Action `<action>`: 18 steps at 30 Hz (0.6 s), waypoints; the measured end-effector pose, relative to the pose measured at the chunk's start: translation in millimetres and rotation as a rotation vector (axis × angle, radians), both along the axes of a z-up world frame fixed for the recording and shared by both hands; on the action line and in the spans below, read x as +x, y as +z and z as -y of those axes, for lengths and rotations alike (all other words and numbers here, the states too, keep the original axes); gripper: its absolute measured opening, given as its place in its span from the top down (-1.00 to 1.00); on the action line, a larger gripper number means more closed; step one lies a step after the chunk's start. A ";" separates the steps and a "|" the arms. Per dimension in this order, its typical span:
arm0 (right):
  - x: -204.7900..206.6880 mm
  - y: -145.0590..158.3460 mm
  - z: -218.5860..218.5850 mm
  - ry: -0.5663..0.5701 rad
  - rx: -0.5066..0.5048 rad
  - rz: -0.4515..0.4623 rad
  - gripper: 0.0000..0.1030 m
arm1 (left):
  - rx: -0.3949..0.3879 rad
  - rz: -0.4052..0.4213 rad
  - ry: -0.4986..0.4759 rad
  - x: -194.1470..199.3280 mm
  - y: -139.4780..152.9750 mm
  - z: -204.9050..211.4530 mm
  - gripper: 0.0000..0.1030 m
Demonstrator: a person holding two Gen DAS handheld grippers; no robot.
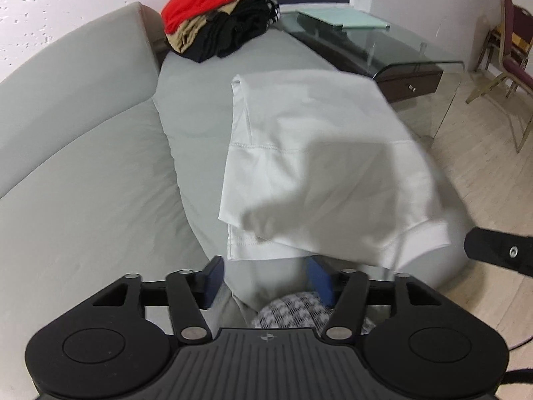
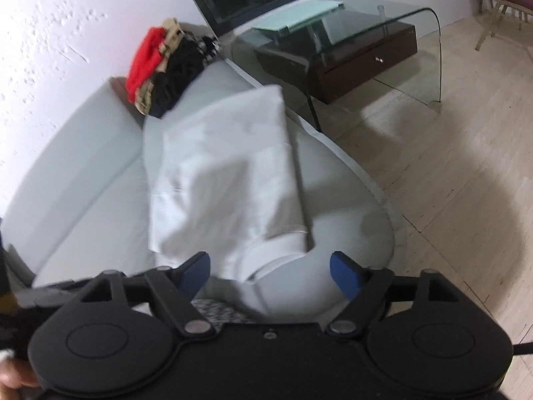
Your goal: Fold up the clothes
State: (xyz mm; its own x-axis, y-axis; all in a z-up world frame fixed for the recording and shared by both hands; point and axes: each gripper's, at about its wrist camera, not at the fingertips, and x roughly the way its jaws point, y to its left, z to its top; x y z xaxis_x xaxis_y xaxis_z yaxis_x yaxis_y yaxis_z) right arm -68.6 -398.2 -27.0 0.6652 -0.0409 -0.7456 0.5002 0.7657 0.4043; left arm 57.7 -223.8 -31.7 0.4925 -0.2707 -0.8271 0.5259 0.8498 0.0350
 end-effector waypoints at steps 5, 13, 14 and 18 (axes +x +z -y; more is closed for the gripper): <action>-12.3 39.2 -13.6 -0.017 -0.041 0.025 -0.92 | -0.062 0.026 -0.003 -20.9 29.4 -17.3 -0.32; -32.6 90.8 -38.0 0.004 -0.171 0.065 -0.99 | -0.124 0.065 -0.012 -47.0 68.8 -30.2 -0.68; -34.5 95.1 -39.9 0.004 -0.183 0.063 -1.00 | -0.126 0.067 -0.014 -50.0 71.9 -30.8 -0.71; -38.9 106.7 -49.5 0.014 -0.231 0.030 -1.00 | -0.124 0.067 -0.024 -60.6 81.4 -31.0 -0.79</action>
